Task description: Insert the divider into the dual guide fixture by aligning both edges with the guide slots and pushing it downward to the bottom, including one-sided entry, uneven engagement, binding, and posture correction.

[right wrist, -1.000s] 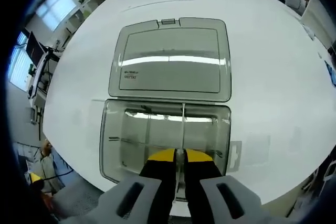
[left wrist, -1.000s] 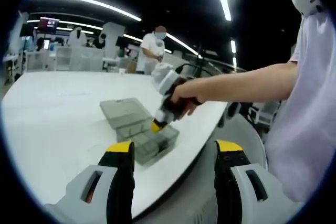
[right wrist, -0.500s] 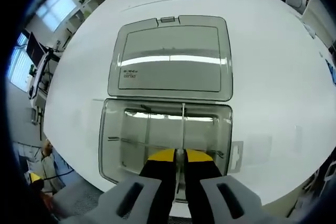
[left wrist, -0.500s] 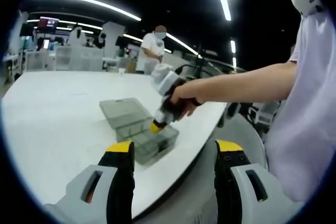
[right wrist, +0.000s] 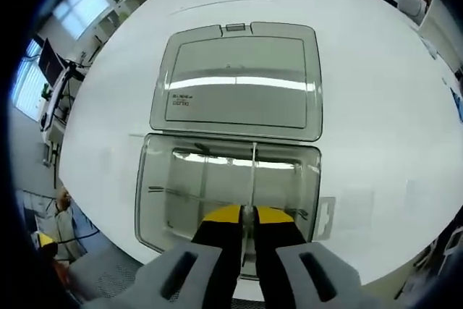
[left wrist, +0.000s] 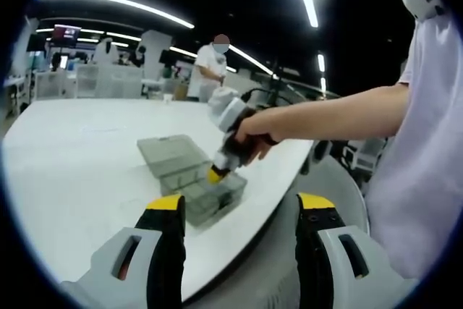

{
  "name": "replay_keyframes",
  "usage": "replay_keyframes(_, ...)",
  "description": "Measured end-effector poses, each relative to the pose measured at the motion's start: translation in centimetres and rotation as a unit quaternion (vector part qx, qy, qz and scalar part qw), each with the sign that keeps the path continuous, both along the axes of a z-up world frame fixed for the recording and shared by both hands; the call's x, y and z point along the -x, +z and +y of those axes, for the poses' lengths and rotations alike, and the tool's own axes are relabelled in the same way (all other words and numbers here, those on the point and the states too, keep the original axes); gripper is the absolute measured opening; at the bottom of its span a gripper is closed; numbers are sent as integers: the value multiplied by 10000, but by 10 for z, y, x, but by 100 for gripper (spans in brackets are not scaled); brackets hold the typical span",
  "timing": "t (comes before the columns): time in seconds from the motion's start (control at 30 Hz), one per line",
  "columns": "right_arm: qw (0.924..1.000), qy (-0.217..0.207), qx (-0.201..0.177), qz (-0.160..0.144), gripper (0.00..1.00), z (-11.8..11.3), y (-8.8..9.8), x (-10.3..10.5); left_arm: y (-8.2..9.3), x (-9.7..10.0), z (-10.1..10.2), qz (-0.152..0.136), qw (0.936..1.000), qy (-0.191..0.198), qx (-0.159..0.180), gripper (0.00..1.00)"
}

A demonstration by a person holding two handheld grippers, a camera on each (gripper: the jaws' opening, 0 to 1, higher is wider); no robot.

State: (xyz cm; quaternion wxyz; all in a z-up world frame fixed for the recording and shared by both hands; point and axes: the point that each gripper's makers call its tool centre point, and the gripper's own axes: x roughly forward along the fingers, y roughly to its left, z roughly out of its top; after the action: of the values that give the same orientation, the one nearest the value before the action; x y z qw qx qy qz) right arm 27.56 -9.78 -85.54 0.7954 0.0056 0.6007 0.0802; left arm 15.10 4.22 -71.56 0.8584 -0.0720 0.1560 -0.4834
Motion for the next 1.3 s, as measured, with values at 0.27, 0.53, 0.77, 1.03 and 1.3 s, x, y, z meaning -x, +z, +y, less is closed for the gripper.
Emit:
replay_keyframes(0.27, 9999, 36, -101, -31, 1, 1, 0, 0, 0, 0, 0, 1, 10000, -8, -23, 59)
replay_keyframes(0.53, 9993, 347, -116, -99, 2, 1, -3, 1, -1, 0, 0, 42, 10000, -12, -60, 59)
replay_keyframes(0.77, 9983, 555, -54, -188, 11, -3, 0, 3, -1, 1, -1, 60, 9999, -14, -86, 60)
replay_keyframes(1.03, 9966, 674, -189, -432, 16, -5, 13, 4, -2, 0, 0, 88, 9999, 1, -86, 60)
replay_keyframes(1.3, 9895, 893, -399, -1065, 20, 2, 35, -10, -4, 2, -2, 91, 9998, -62, -181, 60)
